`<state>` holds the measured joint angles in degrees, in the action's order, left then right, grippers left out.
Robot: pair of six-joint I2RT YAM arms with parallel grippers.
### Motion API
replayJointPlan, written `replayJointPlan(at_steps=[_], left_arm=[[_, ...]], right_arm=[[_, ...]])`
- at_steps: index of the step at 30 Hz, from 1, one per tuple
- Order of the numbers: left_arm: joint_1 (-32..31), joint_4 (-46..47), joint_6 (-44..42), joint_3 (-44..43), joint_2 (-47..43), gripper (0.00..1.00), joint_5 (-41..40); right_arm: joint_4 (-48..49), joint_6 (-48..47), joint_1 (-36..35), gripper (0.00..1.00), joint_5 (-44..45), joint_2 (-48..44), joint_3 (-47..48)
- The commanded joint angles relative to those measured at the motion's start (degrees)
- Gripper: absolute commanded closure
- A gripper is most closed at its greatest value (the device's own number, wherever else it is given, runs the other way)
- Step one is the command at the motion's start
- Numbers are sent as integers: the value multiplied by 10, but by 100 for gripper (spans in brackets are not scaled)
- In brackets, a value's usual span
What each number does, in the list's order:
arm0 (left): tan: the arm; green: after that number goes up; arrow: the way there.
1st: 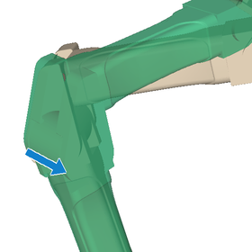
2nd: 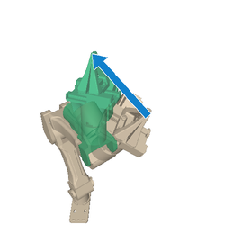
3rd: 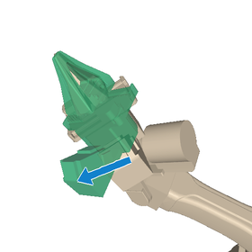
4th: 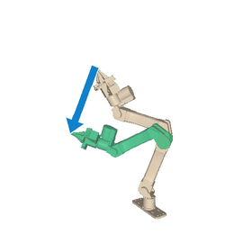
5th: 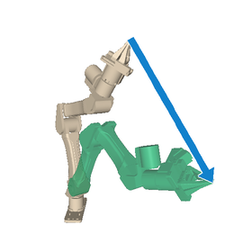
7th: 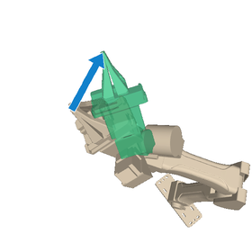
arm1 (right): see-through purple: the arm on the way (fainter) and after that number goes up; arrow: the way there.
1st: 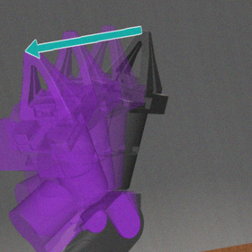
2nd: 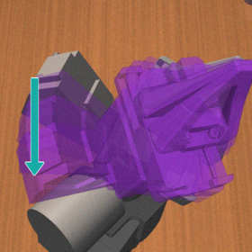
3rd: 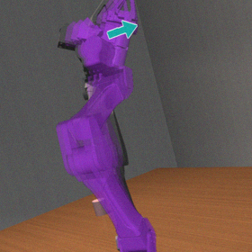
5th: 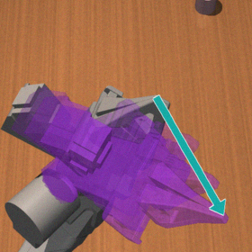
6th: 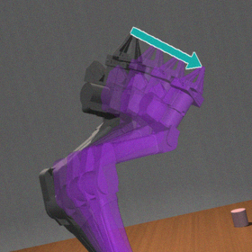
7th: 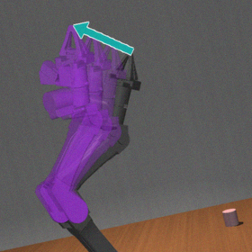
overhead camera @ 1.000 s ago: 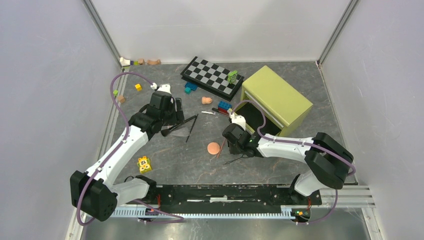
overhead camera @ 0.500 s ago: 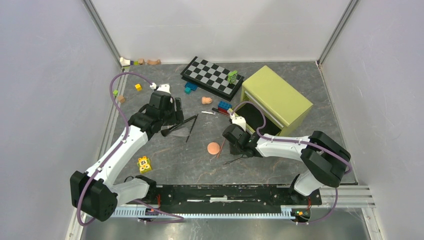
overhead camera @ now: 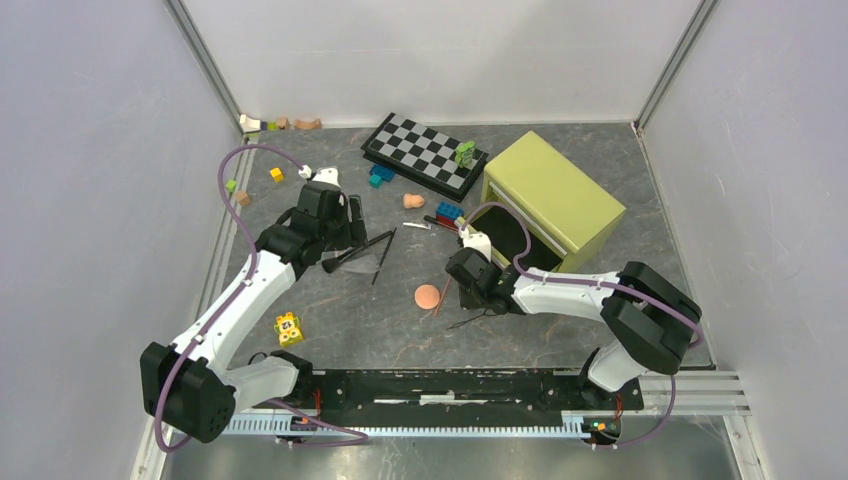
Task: Organize the makeup
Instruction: Pick up the makeup from the center of the board, then place the makeup in the drawer.
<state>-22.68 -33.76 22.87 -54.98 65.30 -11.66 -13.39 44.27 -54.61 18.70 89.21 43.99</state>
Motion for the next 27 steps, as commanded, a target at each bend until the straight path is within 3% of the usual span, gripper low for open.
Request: replayJointPlan(at_steps=[1, 8, 15, 27], left_arm=[[5, 9, -26, 0, -11, 20, 7], [9, 10, -25, 0, -8, 20, 12], [11, 11, -24, 0, -5, 21, 16], [14, 12, -23, 0, -2, 21, 23]], right_arm=[[15, -34, -5, 95, 1, -13, 10], [26, -132, -8, 100, -6, -74, 37], [-42, -259, 1, 100, 7, -117, 101], [-145, -416, 97, 100, 14, -147, 131]])
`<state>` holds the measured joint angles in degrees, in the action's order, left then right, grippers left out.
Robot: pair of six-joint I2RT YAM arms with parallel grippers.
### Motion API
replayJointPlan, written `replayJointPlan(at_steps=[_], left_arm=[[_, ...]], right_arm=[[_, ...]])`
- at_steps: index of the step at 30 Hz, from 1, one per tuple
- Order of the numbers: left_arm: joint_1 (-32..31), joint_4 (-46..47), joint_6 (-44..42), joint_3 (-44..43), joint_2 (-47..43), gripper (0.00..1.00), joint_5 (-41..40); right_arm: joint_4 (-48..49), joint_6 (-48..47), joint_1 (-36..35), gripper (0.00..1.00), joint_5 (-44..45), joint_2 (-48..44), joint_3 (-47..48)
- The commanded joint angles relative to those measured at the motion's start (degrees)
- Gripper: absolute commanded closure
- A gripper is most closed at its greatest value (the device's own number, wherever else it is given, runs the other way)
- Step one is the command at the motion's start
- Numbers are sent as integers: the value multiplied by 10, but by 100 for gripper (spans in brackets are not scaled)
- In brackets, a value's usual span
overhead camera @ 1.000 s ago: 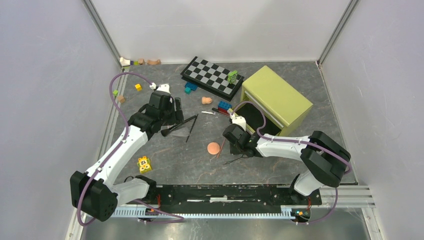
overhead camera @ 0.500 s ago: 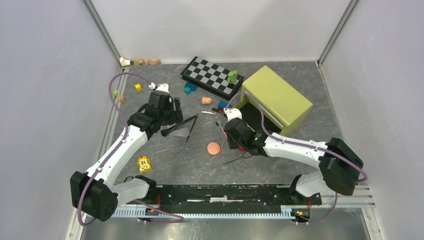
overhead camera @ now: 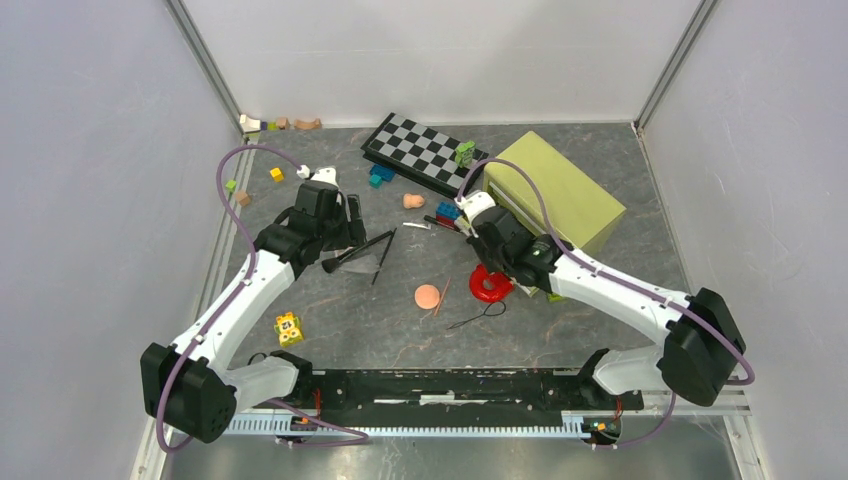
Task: Organize the makeup
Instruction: Place the makeup in the drawer.
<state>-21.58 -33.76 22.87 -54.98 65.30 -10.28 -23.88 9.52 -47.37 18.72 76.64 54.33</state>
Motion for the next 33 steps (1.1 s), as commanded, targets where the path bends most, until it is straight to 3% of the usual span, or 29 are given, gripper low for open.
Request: replayJointPlan(at_steps=[1, 14, 23, 33], left_arm=[[4, 12, -23, -1, -1, 21, 10], [7, 13, -22, 0, 2, 21, 18], [8, 13, -22, 0, 1, 21, 19], [10, 14, -22, -1, 5, 21, 26]], right_arm=[[-44, -76, 34, 100, 14, -23, 29], [-47, -126, 101, 100, 30, -7, 14], [-40, -135, 111, 100, 31, 42, 13], [-64, -123, 110, 99, 21, 19, 38]])
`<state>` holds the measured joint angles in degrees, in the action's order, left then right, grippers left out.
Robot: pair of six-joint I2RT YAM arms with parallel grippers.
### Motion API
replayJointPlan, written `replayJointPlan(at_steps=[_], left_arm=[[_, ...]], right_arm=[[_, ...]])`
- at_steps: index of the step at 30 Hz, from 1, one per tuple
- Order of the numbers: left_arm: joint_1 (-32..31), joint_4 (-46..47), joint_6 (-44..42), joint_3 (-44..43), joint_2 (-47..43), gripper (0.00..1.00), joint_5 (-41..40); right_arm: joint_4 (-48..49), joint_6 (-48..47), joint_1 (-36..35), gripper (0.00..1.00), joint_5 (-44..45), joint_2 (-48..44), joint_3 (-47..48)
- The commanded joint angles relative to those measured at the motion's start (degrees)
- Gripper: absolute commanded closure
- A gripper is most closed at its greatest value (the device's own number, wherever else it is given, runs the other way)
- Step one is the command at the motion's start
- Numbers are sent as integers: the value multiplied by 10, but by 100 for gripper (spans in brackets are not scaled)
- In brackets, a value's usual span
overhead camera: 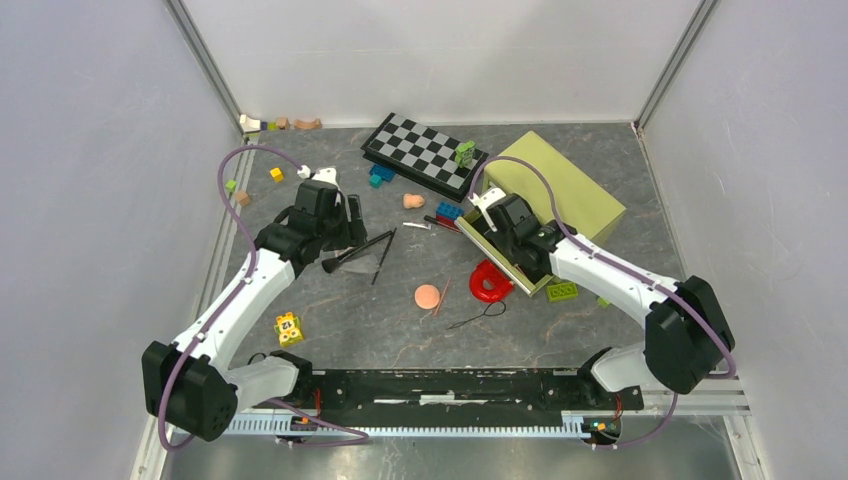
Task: Organize the makeup
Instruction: Place the makeup in the drawer.
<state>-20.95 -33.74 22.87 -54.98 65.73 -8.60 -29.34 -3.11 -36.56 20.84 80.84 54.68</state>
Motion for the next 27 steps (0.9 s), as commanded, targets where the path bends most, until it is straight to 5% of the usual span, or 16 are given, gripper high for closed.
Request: replayJointPlan(at_steps=[1, 9, 14, 19, 27], left_arm=[[4, 14, -22, -1, 1, 21, 9], [9, 16, -21, -1, 2, 21, 13], [13, 16, -20, -1, 4, 21, 19], [14, 16, -20, 0, 1, 21, 21], [14, 16, -20, 1, -4, 21, 19]], right_arm=[[-10, 3, 2, 98, -19, -31, 38], [-4, 29, -81, 89, -99, -53, 70], [40, 158, -144, 81, -83, -12, 69], [147, 275, -177, 63, -121, 15, 24], [127, 282, -220, 52, -131, 129, 71]])
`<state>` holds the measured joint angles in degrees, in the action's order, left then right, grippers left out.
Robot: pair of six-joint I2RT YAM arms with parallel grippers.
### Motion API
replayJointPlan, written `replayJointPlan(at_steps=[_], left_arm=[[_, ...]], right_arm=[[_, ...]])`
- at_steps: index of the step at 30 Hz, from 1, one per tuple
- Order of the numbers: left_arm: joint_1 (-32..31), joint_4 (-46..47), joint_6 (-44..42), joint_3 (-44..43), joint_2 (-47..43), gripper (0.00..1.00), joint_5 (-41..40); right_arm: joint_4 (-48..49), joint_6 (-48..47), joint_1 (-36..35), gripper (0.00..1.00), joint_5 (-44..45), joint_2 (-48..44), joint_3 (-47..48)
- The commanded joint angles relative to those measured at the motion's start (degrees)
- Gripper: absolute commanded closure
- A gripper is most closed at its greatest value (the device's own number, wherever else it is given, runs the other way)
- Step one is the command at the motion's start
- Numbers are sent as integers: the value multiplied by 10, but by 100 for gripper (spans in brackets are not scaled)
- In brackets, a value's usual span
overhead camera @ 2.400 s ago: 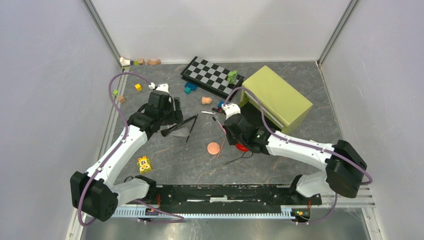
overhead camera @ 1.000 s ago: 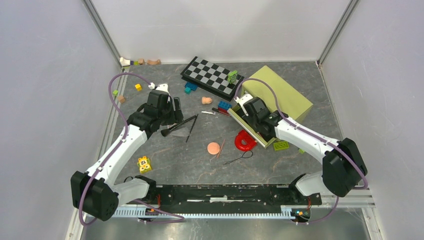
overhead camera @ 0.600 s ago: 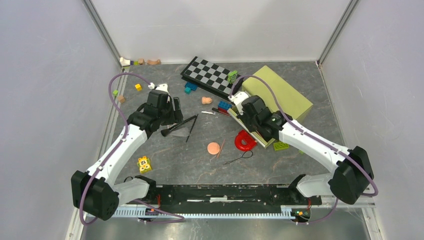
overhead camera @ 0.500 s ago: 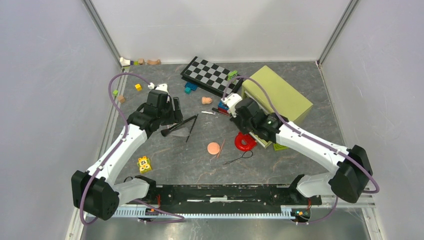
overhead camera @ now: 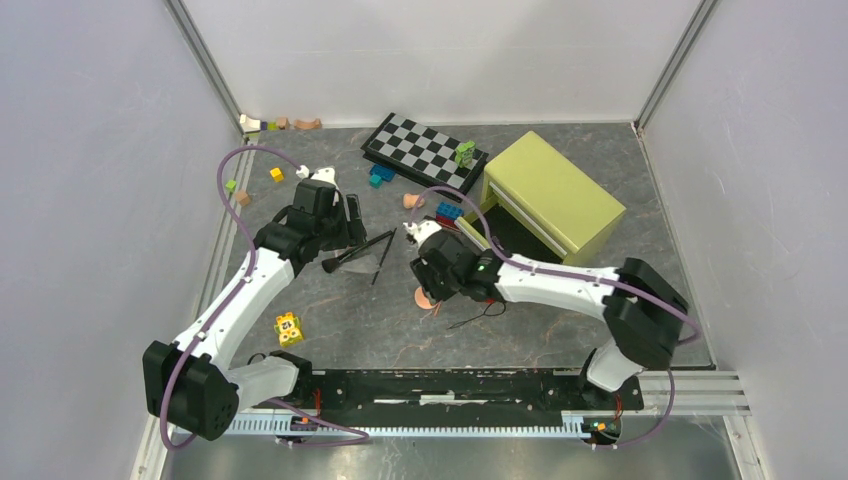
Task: Organize the makeup
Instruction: Place the makeup in the drawer, then pick up the makeup tool from the center of the board.
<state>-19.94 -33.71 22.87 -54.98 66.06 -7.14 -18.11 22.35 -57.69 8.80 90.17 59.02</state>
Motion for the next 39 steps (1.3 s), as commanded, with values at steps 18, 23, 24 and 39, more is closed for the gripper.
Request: replayJointPlan(at_steps=[18, 23, 24, 39], left_arm=[[4, 15, -20, 2, -12, 21, 5], [4, 15, -20, 2, -13, 21, 7], [4, 15, -21, 2, -13, 21, 7], [6, 16, -21, 2, -13, 21, 8]], right_arm=[[45, 24, 28, 54, -33, 85, 21], [64, 22, 35, 55, -60, 96, 11], [63, 22, 36, 55, -61, 100, 11], [47, 32, 37, 62, -45, 129, -18]])
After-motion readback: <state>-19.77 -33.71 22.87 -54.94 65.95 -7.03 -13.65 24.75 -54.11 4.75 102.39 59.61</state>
